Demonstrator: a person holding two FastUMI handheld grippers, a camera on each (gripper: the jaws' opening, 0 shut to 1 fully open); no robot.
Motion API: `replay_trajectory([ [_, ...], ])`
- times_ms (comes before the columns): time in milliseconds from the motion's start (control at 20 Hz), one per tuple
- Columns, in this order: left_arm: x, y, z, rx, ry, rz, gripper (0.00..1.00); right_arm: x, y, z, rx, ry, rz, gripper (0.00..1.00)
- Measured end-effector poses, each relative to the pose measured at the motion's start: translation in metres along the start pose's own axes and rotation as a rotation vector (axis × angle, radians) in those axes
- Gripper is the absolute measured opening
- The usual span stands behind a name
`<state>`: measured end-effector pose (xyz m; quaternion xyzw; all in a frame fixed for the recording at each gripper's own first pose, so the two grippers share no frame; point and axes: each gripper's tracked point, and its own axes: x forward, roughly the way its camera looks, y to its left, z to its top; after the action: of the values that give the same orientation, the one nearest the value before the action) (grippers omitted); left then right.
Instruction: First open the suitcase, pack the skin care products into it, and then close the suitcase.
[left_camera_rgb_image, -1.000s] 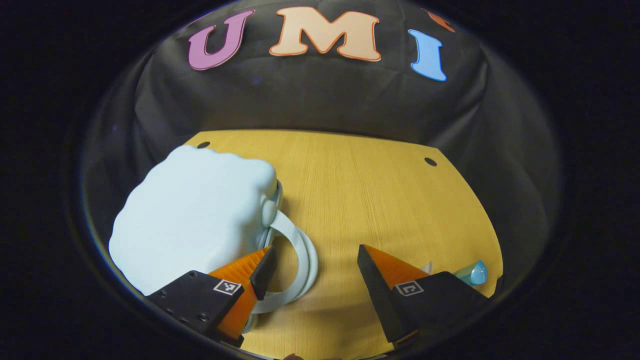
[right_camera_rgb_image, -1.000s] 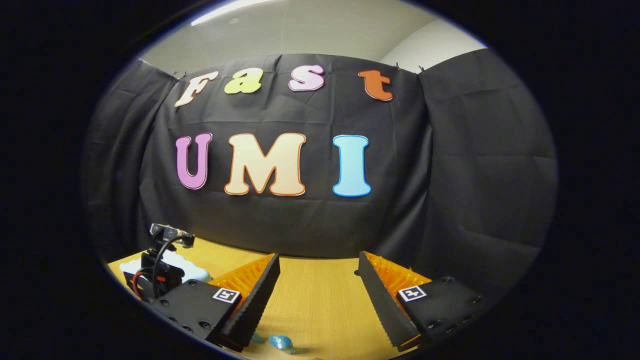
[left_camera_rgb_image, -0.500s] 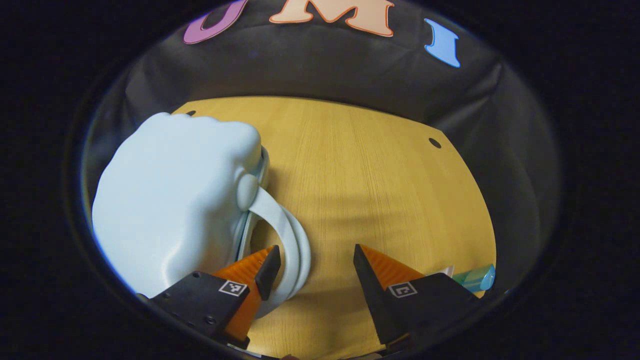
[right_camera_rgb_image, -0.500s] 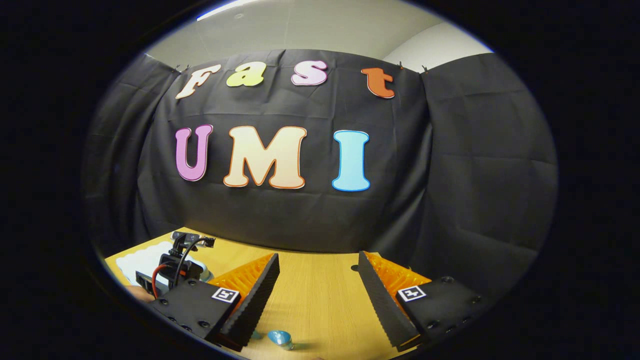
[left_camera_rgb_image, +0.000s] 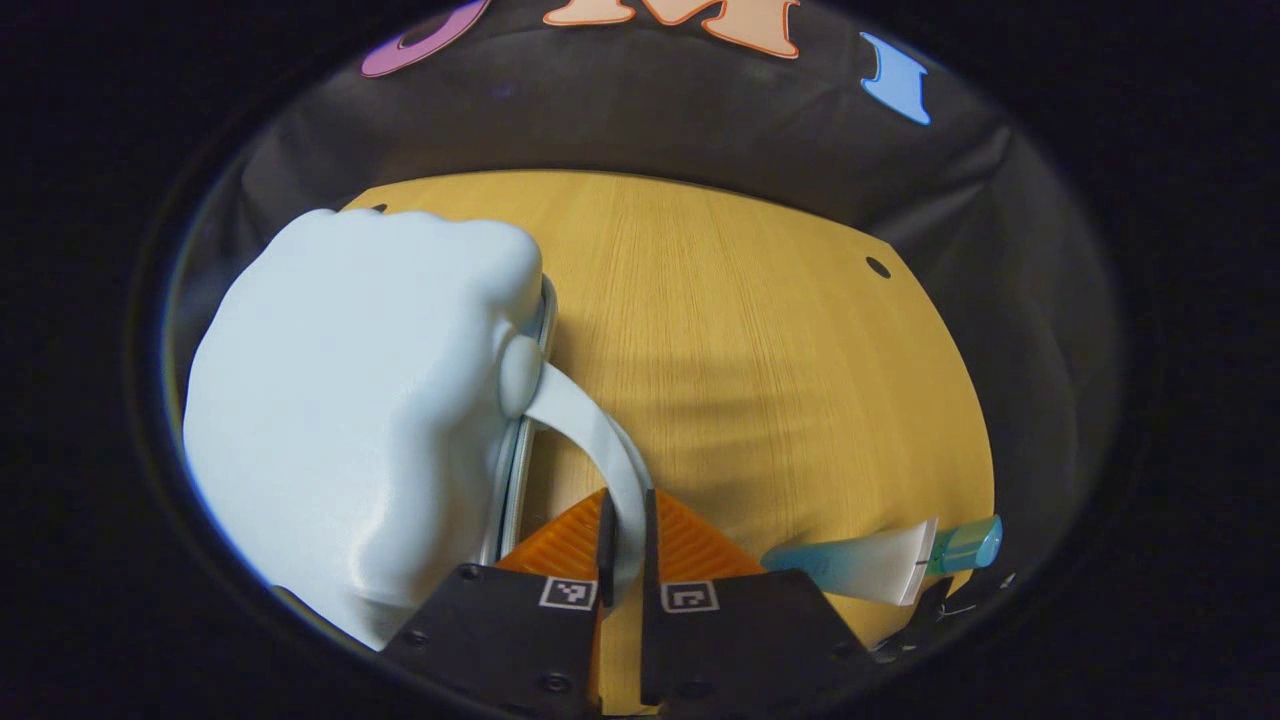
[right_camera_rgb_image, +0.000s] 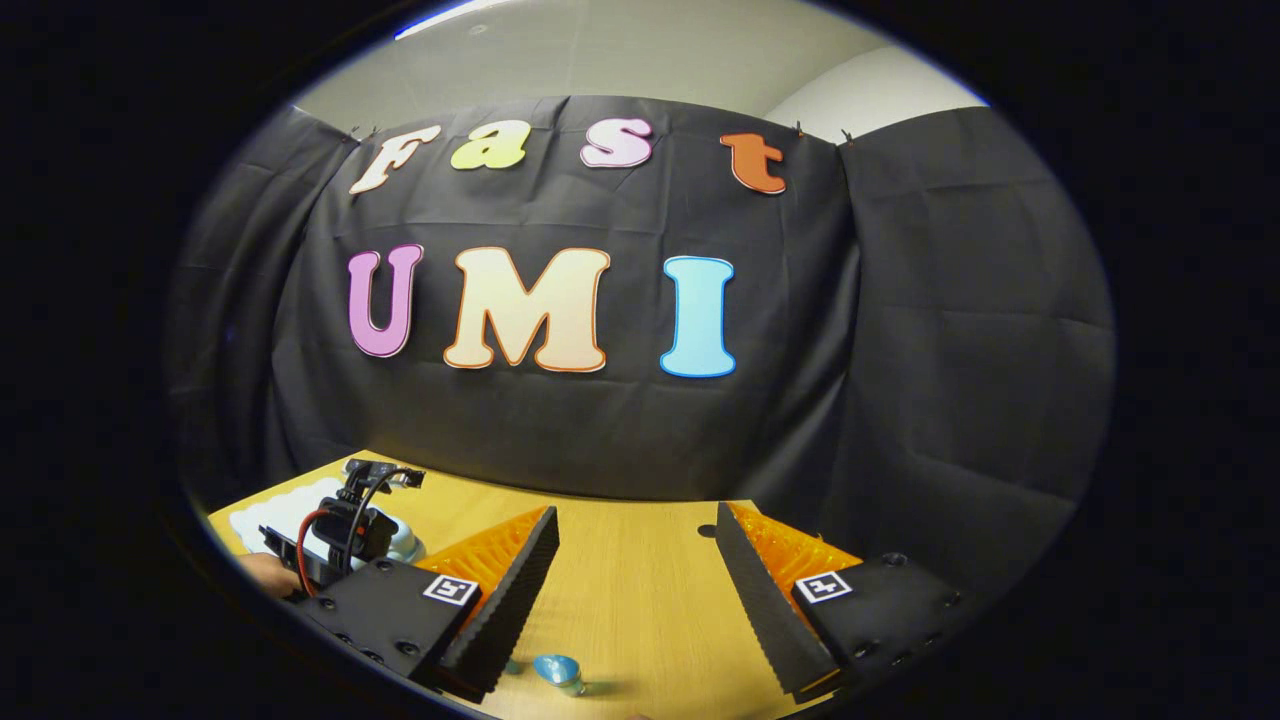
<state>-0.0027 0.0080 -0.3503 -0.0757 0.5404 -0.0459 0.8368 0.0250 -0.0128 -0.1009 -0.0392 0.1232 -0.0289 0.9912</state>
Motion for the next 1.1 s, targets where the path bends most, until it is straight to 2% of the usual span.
replay_trajectory([
  [100, -0.006, -0.001, 0.004, 0.007, -0.006, -0.016, 0.08, 0.000, 0.003, 0.002, -0.004, -0.009, 0.007, 0.99],
  [200, -0.009, -0.001, 0.006, 0.049, -0.018, 0.002, 0.07, -0.002, 0.005, 0.003, -0.005, -0.015, 0.013, 0.99],
  [350, -0.015, -0.006, 0.011, 0.058, -0.045, 0.015, 0.02, -0.003, 0.008, 0.004, 0.002, -0.021, 0.020, 0.99],
  [650, -0.054, -0.011, 0.040, 0.070, -0.120, -0.019, 0.01, -0.006, 0.019, 0.005, 0.026, -0.033, 0.041, 0.99],
  [750, -0.072, -0.007, 0.054, 0.071, -0.144, -0.028, 0.01, -0.008, 0.024, 0.006, 0.033, -0.037, 0.050, 0.99],
  [800, -0.079, -0.005, 0.060, 0.069, -0.159, -0.032, 0.04, -0.008, 0.028, 0.006, 0.034, -0.037, 0.056, 0.99],
  [850, -0.088, -0.003, 0.066, 0.072, -0.173, -0.035, 0.01, -0.008, 0.031, 0.006, 0.036, -0.038, 0.060, 0.99],
  [1100, -0.128, 0.018, 0.098, 0.069, -0.247, -0.043, 0.01, -0.009, 0.051, 0.007, 0.049, -0.045, 0.094, 1.00],
])
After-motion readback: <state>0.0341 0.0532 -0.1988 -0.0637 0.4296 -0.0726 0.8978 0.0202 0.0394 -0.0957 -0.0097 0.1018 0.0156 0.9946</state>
